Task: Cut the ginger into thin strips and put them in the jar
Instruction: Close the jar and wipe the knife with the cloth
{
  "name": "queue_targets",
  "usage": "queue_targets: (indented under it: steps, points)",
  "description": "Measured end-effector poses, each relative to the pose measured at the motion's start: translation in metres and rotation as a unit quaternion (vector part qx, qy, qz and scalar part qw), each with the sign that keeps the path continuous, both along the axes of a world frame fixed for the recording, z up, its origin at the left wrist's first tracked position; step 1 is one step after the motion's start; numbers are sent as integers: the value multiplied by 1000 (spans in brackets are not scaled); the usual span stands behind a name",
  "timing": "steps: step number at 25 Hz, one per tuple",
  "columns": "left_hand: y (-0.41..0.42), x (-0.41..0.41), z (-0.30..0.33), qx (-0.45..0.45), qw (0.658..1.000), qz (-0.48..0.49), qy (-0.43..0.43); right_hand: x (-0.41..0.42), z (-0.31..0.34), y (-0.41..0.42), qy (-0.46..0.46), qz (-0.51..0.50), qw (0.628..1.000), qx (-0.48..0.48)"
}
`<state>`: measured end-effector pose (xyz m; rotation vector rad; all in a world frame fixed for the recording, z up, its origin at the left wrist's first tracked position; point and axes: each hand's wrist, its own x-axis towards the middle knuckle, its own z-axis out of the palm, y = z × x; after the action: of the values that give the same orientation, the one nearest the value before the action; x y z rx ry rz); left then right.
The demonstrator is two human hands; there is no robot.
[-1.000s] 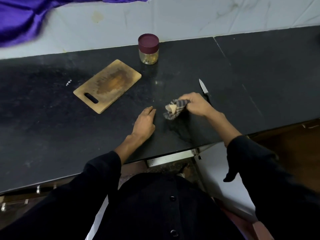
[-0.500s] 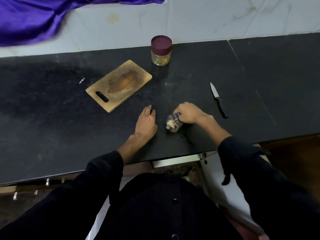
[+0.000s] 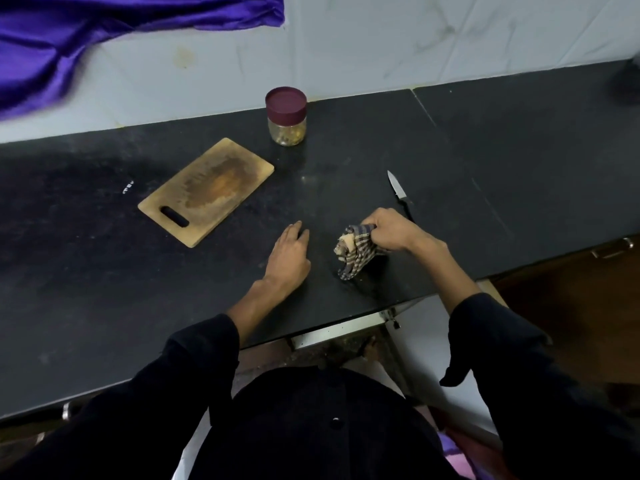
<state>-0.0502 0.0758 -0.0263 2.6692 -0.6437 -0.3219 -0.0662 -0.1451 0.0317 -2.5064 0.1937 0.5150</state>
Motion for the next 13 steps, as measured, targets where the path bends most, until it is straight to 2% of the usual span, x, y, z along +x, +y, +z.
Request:
queue_targets:
  steps: [4,8,10,13]
  points:
    - [-3,9,4,-12,1000,7,-4,15,-8,-14,-15,-44,992,118]
    - [-22,26,14,-15,999,49,-2,43,3,-28,-22,-140,947,288]
    - [-37,39,22,-8,998,59,-14,57,8,-39,-31,-161,927,337]
    - [-62,63,39,-4,996,85,-25,85,12,-62,-30,-185,913,362]
